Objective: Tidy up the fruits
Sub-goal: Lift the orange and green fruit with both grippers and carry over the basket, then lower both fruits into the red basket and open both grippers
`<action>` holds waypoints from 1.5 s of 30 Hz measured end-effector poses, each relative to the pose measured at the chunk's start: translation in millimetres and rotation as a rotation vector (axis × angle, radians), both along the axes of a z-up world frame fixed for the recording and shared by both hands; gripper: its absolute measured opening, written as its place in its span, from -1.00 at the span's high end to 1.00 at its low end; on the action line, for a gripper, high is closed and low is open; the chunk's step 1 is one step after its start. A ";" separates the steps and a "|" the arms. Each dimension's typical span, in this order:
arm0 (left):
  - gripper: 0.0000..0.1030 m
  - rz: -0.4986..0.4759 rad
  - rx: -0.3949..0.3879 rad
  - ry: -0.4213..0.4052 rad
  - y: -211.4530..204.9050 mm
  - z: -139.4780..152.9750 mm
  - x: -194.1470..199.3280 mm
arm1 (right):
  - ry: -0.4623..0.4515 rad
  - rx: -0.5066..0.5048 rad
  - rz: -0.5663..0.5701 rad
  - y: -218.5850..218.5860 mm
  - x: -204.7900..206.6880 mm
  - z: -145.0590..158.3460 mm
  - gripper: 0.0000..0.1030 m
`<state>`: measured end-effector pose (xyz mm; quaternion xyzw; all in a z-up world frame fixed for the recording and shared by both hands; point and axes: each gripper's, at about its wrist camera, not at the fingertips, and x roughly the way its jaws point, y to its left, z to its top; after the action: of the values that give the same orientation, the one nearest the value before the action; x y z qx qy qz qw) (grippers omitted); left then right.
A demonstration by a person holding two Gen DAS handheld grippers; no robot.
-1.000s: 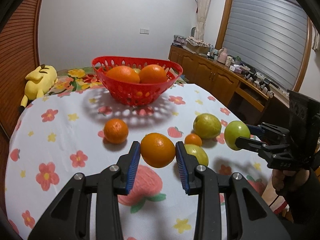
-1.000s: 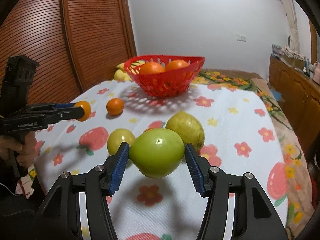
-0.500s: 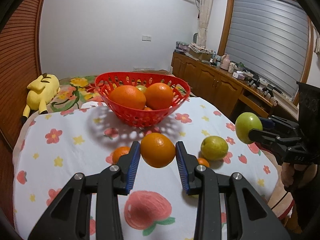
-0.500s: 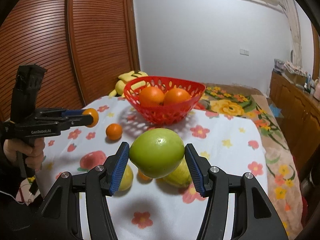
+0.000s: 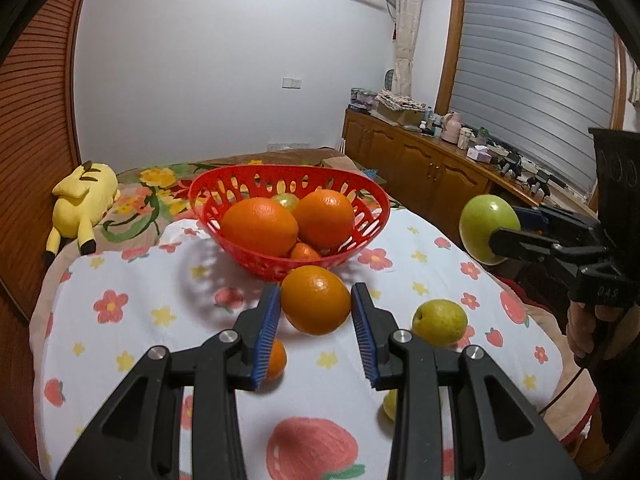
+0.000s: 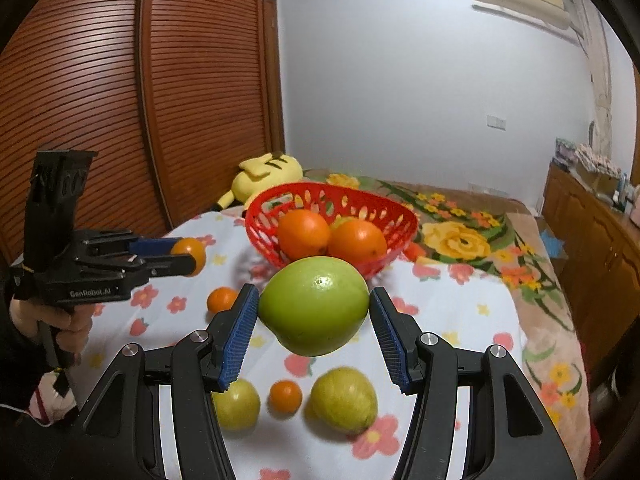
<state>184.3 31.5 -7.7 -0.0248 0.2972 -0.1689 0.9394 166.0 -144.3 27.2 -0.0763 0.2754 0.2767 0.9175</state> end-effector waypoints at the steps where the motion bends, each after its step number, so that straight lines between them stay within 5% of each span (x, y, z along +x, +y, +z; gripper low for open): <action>1: 0.34 -0.001 0.002 0.000 -0.1 0.3 3.4 | -0.002 -0.002 0.003 1.6 3.5 1.2 -0.13; 13: 0.34 0.001 0.008 0.014 1.8 3.7 48.9 | 0.013 -0.039 0.035 23.7 57.5 0.5 -0.13; 27: 0.34 0.013 0.010 0.060 5.1 -7.9 91.6 | 0.105 -0.122 0.093 47.5 114.9 -35.5 -0.14; 45: 0.33 0.011 0.030 0.107 -3.7 -17.3 113.5 | 0.116 -0.088 0.077 36.9 123.7 -34.9 -0.24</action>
<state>297.7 27.8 -25.0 -0.0216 0.3491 -0.1575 0.9235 289.7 -107.4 -7.8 -0.1108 0.3367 0.3037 0.8844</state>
